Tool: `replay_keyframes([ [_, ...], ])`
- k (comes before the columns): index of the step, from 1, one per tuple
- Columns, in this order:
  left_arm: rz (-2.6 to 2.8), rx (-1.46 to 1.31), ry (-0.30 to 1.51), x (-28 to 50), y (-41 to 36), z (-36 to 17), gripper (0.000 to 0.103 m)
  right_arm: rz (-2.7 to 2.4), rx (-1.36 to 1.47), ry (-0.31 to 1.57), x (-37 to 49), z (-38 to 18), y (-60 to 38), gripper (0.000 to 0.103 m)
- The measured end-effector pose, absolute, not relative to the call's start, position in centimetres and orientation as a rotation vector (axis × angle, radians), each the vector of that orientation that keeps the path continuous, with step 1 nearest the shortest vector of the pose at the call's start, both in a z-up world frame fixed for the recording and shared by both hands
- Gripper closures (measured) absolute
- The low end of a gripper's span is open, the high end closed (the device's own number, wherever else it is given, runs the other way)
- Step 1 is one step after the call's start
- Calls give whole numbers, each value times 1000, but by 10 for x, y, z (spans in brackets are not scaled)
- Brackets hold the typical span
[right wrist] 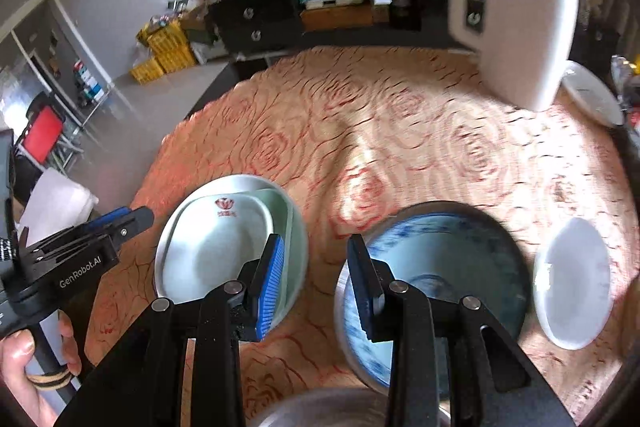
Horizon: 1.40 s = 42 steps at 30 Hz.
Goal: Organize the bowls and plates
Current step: 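Open the left tool off the dish and move it to the steel bowl, then close the left tool on the steel bowl rim and lift it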
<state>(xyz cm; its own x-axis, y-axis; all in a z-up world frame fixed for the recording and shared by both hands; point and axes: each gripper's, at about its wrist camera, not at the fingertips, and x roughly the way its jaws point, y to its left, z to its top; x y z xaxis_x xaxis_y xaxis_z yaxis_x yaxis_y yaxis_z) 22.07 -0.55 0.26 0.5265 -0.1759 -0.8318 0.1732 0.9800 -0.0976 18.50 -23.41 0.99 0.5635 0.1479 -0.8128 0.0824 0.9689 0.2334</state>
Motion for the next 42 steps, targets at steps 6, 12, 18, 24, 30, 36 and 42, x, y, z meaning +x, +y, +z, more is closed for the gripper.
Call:
replay_keyframes([
  [6, -226, 60, 945, 193, -16, 15, 73, -4, 231, 955, 149, 24, -254, 0],
  [12, -229, 93, 924, 160, -21, 14, 73, -52, 255, 984, 108, 16, -275, 0],
  [18, -251, 60, 952, 129, -17, 0, 73, -116, 244, 986, 70, 14, -284, 0],
  [24, -295, 81, 978, 110, -27, -13, 73, -201, 285, 987, 30, 7, -304, 0],
  [30, -351, 124, 1036, 109, -52, -30, 73, -189, 372, 1086, 14, -26, -318, 0],
  [36, -422, 143, 1109, 110, -79, -48, 73, -182, 397, 1121, 18, -42, -318, 0],
  [42, -441, 172, 1130, 108, -91, -55, 73, -138, 451, 1183, 23, -59, -314, 0],
])
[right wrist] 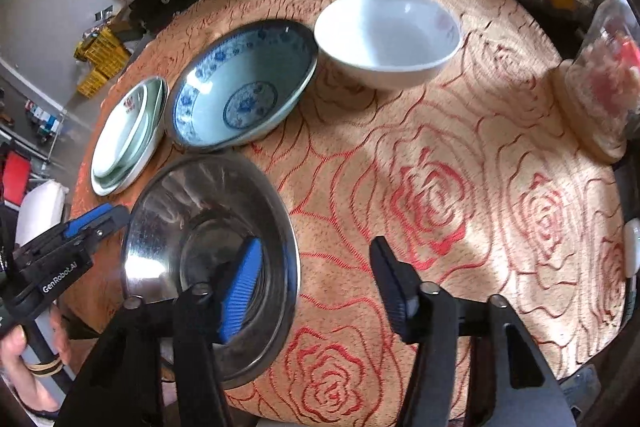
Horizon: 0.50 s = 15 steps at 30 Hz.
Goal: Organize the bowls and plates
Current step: 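Close the left tool on the steel bowl rim and lift it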
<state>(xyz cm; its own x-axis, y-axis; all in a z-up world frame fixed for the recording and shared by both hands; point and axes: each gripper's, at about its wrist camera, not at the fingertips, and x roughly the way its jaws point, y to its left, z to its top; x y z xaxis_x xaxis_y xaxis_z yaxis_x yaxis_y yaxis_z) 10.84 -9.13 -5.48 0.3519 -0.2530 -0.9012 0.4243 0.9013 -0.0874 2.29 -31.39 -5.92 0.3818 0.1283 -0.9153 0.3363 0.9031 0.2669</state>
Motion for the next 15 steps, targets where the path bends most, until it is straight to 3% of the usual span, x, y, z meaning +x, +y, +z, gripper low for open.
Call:
replay_keyframes([
  [15, -523, 191, 1196, 104, -110, -69, 73, -69, 465, 1249, 40, -83, -294, 0],
])
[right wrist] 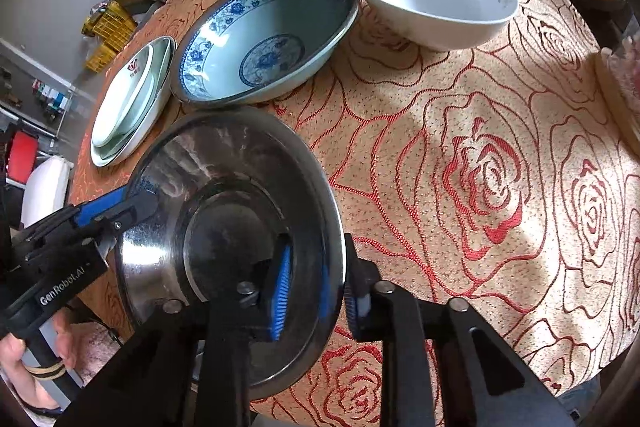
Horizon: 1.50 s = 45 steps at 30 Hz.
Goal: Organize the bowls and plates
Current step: 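Close the left tool on the steel bowl rim and lift it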
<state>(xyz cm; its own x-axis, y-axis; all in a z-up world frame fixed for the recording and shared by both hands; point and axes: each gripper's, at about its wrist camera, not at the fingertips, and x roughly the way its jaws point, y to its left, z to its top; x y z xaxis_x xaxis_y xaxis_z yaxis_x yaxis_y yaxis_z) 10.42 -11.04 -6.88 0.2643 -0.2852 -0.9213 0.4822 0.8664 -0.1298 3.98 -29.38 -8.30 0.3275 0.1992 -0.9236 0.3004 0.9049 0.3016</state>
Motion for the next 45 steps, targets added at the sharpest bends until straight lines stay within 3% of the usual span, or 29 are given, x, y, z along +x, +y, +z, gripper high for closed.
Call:
replay_keyframes([
  [22, -480, 110, 1174, 108, -69, -52, 73, -1, 407, 1201, 53, -66, -259, 0],
  [45, -346, -35, 1121, 158, -12, -5, 73, 87, 308, 1141, 130, -20, -211, 0],
])
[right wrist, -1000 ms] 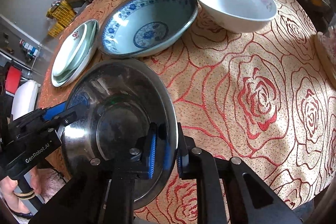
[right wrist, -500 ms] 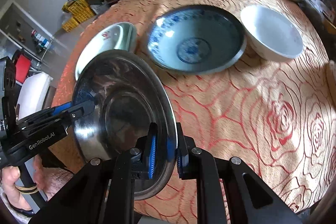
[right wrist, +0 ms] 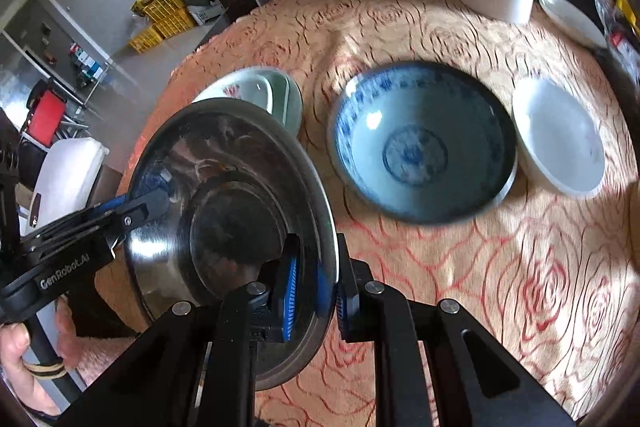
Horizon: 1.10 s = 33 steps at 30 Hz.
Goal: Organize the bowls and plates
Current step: 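Close the left tool on the steel bowl rim and lift it, then carry the steel bowl over the plate stack and lower it onto the dish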
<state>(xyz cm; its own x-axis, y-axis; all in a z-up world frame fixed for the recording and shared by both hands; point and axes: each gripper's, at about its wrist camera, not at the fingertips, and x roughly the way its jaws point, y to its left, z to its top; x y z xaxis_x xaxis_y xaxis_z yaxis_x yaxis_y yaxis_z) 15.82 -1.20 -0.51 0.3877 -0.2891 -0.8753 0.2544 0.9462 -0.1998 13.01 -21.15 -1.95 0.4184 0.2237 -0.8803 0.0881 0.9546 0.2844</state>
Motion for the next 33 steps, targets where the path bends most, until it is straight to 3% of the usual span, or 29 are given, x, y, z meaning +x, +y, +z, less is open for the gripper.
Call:
replay_keyframes([
  [12, -247, -53, 1057, 223, 6, 11, 73, 120, 212, 1049, 205, 17, -192, 0],
  [33, -147, -94, 1077, 267, 14, -25, 71, 129, 264, 1078, 254, -33, -184, 0],
])
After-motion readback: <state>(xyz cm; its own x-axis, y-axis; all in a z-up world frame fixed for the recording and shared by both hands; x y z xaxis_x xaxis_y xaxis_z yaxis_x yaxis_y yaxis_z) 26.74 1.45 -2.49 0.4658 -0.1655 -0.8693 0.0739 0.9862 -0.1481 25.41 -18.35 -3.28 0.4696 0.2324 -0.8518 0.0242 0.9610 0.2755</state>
